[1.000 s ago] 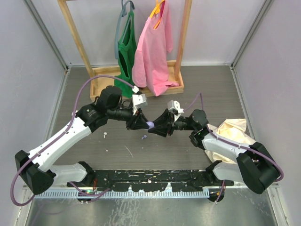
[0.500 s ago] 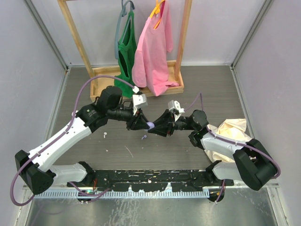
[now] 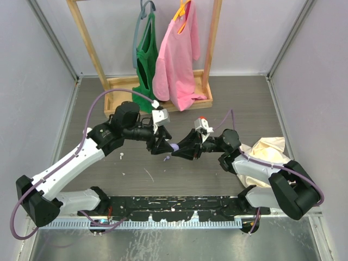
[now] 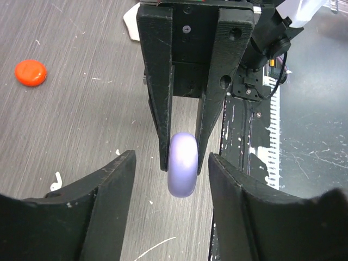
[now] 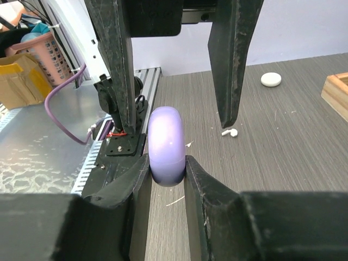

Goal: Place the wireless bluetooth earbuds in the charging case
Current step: Open the charging case.

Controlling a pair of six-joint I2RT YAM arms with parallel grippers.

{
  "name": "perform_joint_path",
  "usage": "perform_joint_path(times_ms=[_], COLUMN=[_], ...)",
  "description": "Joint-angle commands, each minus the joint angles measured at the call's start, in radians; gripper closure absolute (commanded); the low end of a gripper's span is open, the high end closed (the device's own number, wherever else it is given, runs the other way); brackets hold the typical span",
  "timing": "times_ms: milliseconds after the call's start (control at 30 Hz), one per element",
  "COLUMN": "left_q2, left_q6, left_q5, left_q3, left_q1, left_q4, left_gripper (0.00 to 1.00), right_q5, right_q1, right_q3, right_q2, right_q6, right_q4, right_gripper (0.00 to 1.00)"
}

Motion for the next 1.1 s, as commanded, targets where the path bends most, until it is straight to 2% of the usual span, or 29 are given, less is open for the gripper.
perform_joint_path(times_ms=[0,300,1067], left_q2=[-0.045,-0.041,-0.023], left_q6=[-0.025,-0.065,-0.2], left_q5=[-0.03,-0.061,-0.236], left_q3=[-0.031,-0.087,-0.038], left_q1=[-0.002,-0.003,-0.001], left_q4=[0.091,0.133,0.19], left_gripper=[0.41,0.34,0.36], right_q5=[0.009,0.022,0.047], right_q1=[-0.005,-0.013,-0.015], right_q3=[-0.011,-0.024,-0.077], right_q2=[-0.03,-0.037,-0.071], right_q6=[-0.013,-0.016,-0.083], right_q4=[0.07,0.074,0.087], right_gripper=[0.99,0.99,0.99])
